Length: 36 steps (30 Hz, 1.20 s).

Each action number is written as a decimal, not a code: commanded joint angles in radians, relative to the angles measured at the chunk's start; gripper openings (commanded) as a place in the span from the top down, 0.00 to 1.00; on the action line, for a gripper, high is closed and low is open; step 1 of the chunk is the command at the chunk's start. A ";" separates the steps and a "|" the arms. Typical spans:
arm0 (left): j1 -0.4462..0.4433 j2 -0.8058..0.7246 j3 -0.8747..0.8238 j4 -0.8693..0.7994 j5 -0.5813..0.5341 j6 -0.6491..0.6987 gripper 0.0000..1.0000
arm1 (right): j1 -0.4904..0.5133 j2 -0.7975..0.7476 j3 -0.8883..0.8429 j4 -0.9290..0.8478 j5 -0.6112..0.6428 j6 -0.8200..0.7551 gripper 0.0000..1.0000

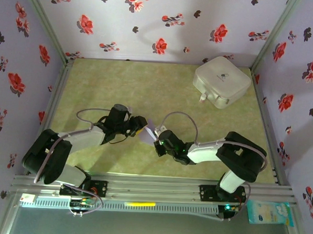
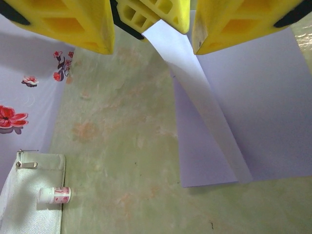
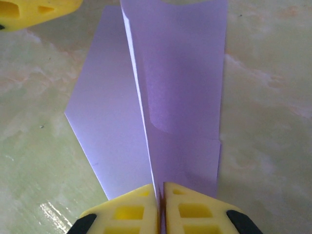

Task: Fold a paper plane with a square sheet of paper (pick it up from the middle)
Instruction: Fourth fold the wing at the center of the table.

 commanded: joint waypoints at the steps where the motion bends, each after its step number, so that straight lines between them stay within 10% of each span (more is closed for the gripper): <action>1: 0.012 -0.027 -0.010 -0.022 -0.012 0.026 0.54 | -0.023 0.024 0.043 -0.051 -0.062 0.089 0.90; 36: 0.045 -0.006 -0.030 -0.001 0.022 0.044 0.82 | -0.143 0.107 0.068 0.072 -0.394 0.514 0.91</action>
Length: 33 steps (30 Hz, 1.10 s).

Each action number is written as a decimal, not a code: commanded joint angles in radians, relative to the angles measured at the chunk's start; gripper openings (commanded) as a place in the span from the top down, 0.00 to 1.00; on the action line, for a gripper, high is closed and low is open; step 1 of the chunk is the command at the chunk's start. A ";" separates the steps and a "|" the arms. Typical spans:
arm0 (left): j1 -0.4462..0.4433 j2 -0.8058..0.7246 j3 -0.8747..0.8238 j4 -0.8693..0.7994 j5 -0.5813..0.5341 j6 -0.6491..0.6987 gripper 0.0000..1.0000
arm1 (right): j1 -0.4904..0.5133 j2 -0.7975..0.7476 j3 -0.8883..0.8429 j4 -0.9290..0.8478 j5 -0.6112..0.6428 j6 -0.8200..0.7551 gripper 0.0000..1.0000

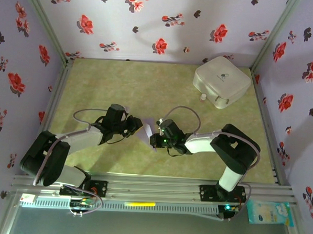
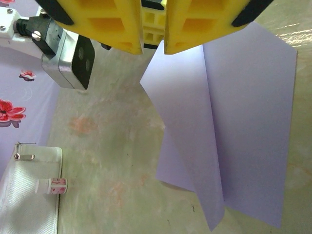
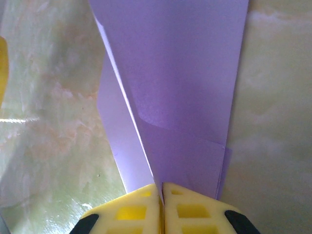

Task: Fold a paper plane with a square sheet of paper (pick it up from the middle)
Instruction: Fourth fold the wing at the center of the table.

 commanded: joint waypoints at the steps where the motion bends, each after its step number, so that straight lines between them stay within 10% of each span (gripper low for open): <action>1: 0.009 0.017 -0.011 0.014 0.018 0.021 0.83 | -0.010 0.007 -0.037 0.083 -0.016 0.056 0.91; 33: 0.004 0.245 0.048 -0.029 0.005 0.060 1.00 | -0.011 -0.022 -0.111 0.152 0.035 0.094 0.92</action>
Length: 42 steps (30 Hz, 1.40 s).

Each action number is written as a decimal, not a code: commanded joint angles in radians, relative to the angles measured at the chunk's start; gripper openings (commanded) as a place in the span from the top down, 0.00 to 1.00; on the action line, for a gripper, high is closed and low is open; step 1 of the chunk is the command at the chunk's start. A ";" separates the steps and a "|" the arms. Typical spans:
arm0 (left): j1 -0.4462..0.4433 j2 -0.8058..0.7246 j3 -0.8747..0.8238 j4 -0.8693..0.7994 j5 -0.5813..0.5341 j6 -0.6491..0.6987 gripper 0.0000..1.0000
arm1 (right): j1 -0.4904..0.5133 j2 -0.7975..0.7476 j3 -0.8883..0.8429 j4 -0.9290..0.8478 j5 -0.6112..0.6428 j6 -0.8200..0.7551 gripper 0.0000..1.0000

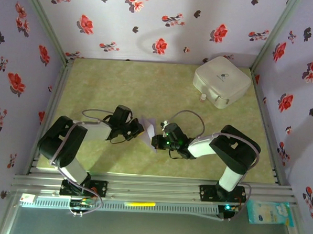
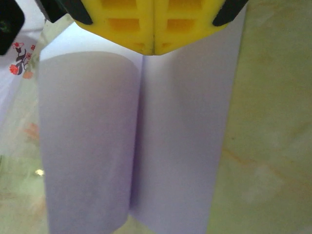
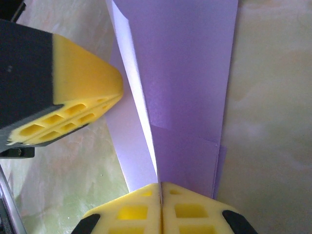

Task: Fold a paper plane with a square sheet of paper (pick it up from the middle)
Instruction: Fourth fold the wing at the center of the table.

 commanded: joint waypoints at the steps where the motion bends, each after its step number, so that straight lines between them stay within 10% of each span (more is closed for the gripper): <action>1: 0.004 0.010 -0.024 -0.019 -0.028 0.005 1.00 | -0.009 -0.020 -0.011 -0.026 0.022 0.013 0.92; 42: -0.032 -0.151 -0.032 0.027 -0.017 0.100 1.00 | -0.023 0.026 0.020 -0.041 -0.066 0.034 0.95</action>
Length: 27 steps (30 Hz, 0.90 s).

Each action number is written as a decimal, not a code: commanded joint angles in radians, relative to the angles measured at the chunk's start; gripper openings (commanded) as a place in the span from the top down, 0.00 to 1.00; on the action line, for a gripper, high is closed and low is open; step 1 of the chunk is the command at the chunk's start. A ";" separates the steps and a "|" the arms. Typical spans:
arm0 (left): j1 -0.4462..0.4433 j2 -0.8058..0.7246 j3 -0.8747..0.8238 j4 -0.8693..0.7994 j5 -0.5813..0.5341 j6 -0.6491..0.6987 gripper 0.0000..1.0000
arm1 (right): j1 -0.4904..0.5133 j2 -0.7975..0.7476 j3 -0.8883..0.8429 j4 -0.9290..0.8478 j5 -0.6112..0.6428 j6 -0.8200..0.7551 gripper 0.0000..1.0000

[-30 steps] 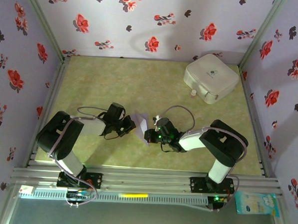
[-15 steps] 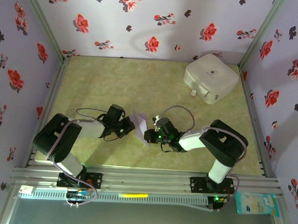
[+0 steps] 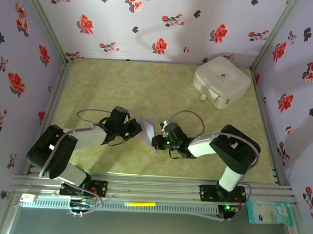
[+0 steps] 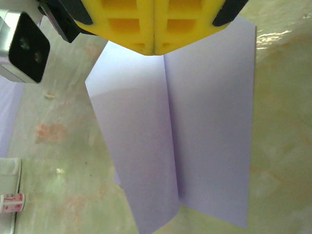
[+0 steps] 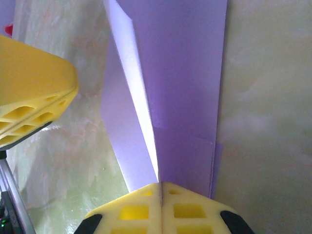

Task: Fold a paper plane with a square sheet of paper (pick it up from the middle)
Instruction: Fourth fold the wing at the center of the table.

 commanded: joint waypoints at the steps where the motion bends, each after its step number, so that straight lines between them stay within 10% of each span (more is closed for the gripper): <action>1: -0.009 0.003 0.032 0.037 0.051 0.052 1.00 | -0.014 0.027 0.017 -0.023 -0.027 0.027 0.95; 27: -0.012 0.190 0.123 0.115 0.133 0.066 1.00 | -0.031 0.051 0.004 -0.011 -0.043 0.072 0.96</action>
